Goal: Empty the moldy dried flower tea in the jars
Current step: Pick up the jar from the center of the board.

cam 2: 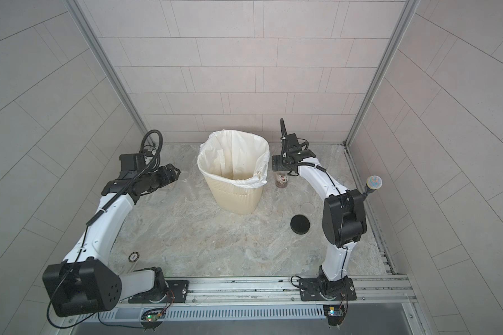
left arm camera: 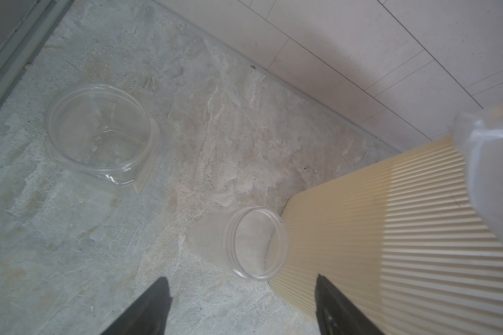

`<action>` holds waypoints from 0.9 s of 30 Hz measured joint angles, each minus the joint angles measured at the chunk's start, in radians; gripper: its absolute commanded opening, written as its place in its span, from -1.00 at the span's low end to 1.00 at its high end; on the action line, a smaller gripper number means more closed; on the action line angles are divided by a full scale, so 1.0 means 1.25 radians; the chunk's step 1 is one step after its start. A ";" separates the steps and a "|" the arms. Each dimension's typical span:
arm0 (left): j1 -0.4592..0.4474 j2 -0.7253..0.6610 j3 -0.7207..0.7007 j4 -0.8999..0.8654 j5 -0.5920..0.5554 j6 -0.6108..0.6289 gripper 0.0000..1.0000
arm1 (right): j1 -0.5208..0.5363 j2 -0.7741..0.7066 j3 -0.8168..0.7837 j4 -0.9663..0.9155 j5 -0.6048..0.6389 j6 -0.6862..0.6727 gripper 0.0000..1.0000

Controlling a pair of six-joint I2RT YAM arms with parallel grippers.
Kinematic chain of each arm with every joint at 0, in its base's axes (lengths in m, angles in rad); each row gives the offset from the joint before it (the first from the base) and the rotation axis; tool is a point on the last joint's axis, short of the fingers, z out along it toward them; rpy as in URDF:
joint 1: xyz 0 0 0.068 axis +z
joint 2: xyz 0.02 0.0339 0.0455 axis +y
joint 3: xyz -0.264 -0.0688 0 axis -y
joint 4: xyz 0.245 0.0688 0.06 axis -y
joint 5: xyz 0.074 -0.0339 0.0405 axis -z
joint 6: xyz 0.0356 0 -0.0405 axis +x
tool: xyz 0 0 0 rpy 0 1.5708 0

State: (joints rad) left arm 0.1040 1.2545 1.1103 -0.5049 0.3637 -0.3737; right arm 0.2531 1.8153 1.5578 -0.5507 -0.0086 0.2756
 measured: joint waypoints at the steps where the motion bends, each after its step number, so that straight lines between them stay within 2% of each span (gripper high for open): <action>1: 0.000 0.000 0.000 0.001 0.001 -0.001 0.63 | 0.002 0.004 0.000 0.001 0.002 -0.002 0.75; 8: 0.000 0.000 0.000 0.002 0.002 -0.002 0.62 | 0.005 0.016 -0.002 0.001 0.009 -0.009 0.41; 13: 0.000 0.000 0.000 0.003 0.005 -0.002 0.62 | 0.005 0.016 -0.003 0.003 0.010 -0.008 0.24; 20: 0.000 -0.011 0.000 0.003 0.022 0.007 0.59 | -0.006 -0.001 -0.018 0.000 -0.025 0.009 0.12; 27: -0.029 -0.045 0.000 0.003 0.046 0.025 0.58 | -0.069 -0.111 -0.099 -0.026 -0.127 0.052 0.00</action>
State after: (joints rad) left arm 0.0677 1.1984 1.1103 -0.5014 0.4213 -0.3420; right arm 0.1669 1.6760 1.4345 -0.5827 -0.1677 0.3412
